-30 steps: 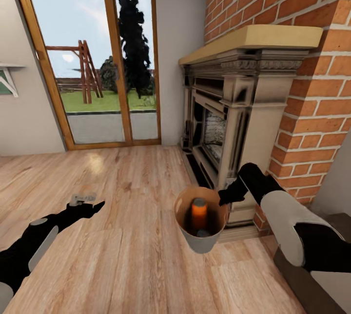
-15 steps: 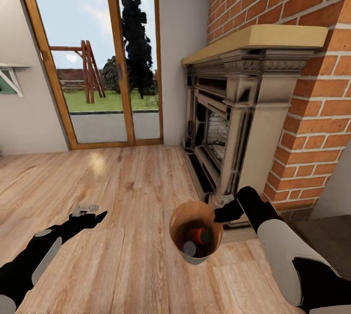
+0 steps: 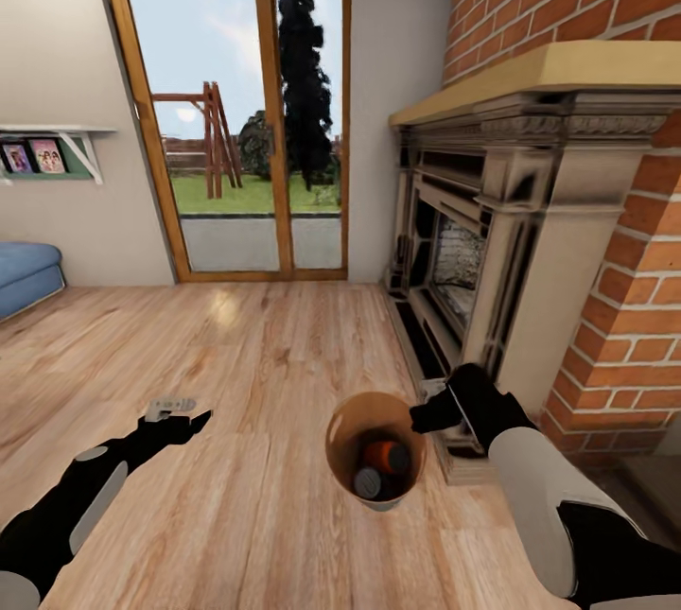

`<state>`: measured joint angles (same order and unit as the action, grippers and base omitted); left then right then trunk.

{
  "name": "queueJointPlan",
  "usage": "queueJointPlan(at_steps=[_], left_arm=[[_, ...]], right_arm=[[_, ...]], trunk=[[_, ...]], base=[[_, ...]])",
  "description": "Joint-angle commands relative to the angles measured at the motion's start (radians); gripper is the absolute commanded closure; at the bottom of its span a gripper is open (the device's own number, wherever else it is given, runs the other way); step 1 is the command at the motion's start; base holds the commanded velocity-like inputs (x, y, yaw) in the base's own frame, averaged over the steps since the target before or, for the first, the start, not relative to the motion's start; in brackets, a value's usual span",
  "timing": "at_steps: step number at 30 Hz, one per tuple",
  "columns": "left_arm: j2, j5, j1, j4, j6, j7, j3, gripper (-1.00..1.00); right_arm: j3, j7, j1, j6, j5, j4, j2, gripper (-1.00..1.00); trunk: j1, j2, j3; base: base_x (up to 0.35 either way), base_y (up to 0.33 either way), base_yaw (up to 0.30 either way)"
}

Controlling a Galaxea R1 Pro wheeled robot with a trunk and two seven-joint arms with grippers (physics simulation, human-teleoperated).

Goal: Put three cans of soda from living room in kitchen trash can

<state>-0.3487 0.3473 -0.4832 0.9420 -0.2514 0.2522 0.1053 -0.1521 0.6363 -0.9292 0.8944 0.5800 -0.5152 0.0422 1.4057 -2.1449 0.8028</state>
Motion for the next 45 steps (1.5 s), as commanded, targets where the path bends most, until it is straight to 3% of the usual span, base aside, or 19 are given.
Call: queueJointPlan(at_steps=[1, 21, 45], left_arm=[[0.001, 0.000, 0.000, 0.000, 0.000, 0.000, 0.000, -1.00], [0.018, -0.002, 0.000, 0.000, 0.000, -0.001, 0.005, -1.00], [0.022, -0.005, 0.000, 0.000, 0.000, 0.000, 0.007, -1.00]], right_arm=[[-0.002, 0.004, 0.000, 0.006, -0.022, 0.000, 0.000, 1.00], [-0.003, 0.003, 0.001, 0.006, -0.022, 0.000, 0.001, 1.00], [-0.003, 0.003, 0.001, 0.006, -0.022, 0.000, 0.001, 1.00]], trunk=[[0.000, 0.000, 0.000], [0.000, 0.000, 0.000], [0.000, 0.000, 0.000]], base=[[-0.034, 0.026, 0.251], [-0.211, 0.139, 0.252], [-0.284, 0.153, 0.252]])
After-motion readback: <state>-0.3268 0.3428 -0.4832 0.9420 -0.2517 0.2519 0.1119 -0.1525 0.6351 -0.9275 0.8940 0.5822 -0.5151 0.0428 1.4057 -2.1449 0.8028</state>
